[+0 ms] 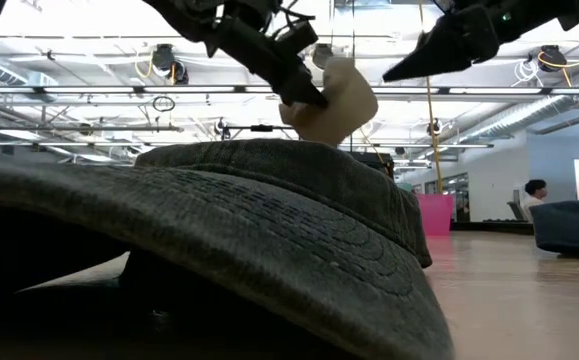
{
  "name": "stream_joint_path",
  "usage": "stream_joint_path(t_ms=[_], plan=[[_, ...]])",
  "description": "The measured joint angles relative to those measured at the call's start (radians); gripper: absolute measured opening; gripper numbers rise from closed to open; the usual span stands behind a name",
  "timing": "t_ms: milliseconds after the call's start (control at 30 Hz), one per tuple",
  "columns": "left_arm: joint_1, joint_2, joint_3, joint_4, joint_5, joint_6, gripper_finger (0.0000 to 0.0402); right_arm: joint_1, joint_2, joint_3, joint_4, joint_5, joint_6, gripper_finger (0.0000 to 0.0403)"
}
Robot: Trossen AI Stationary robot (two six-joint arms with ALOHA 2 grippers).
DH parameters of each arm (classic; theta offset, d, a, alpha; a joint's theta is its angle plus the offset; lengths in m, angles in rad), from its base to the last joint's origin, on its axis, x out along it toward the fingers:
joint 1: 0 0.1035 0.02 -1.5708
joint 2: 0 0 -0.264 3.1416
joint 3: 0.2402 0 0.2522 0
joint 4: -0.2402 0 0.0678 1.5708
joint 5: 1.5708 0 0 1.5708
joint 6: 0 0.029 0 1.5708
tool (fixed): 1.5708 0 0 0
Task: Pick & Place hat
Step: Put the brown cap into the pink bin
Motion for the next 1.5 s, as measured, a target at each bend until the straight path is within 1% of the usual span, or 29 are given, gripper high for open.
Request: stream_joint_path(t_ms=[100, 300, 433, 567, 633, 733, 833, 933, 1033, 1267, 1300, 1367, 1500], plan=[[-0.001, 0.013, 0.002, 0.001, 0.001, 0.0, 0.0006, 0.0, 0.0, 0.0, 0.022, -0.001, -0.03, 0.01], [0.004, 0.016, 0.002, -0.047, 0.004, 0.029, 0.0026, -0.001, 0.0, 0.0, 0.084, 0.001, -0.134, 0.01], [0.006, 0.016, 0.002, -0.101, 0.004, -0.034, 0.0012, -0.001, 0.0, 0.0, 0.129, 0.001, -0.178, 0.01], [0.003, 0.027, 0.002, -0.127, 0.041, -0.074, 0.0007, -0.002, 0.0, 0.0, 0.129, 0.001, -0.18, 0.01], [0.002, 0.031, 0.002, -0.15, 0.045, -0.095, 0.0018, -0.002, 0.0, -0.007, 0.137, 0.001, -0.169, 0.01], [-0.006, 0.043, 0.002, -0.135, 0.049, -0.136, 0.0039, -0.002, 0.0, -0.032, 0.15, 0.002, -0.156, 0.01], [-0.008, 0.063, 0.002, -0.107, 0.054, -0.133, 0.0052, -0.002, 0.0, -0.057, 0.206, 0.004, -0.157, 0.01], [-0.009, 0.068, 0.001, -0.116, 0.055, -0.15, 0.0059, -0.002, 0.0, -0.084, 0.282, 0.03, -0.16, 0.01], [-0.01, 0.068, 0.002, -0.105, 0.052, -0.156, 0.0061, -0.002, 0.0, -0.093, 0.319, 0.031, -0.16, 0.01], [-0.021, 0.07, 0.002, -0.109, 0.024, -0.164, 0.0062, -0.002, 0.0, -0.093, 0.317, 0.031, -0.16, 0.01], [-0.024, 0.07, 0.002, -0.11, 0.013, -0.164, 0.0062, -0.002, 0.0, -0.093, 0.315, 0.031, -0.16, 0.01], [-0.033, 0.067, 0.002, -0.111, -0.043, -0.164, 0.0062, -0.002, 0.0, -0.093, 0.303, 0.031, -0.16, 0.01], [-0.064, 0.038, 0.002, -0.12, -0.229, -0.158, 0.0062, -0.002, 0.0, -0.093, 0.272, 0.044, -0.16, 0.01]])
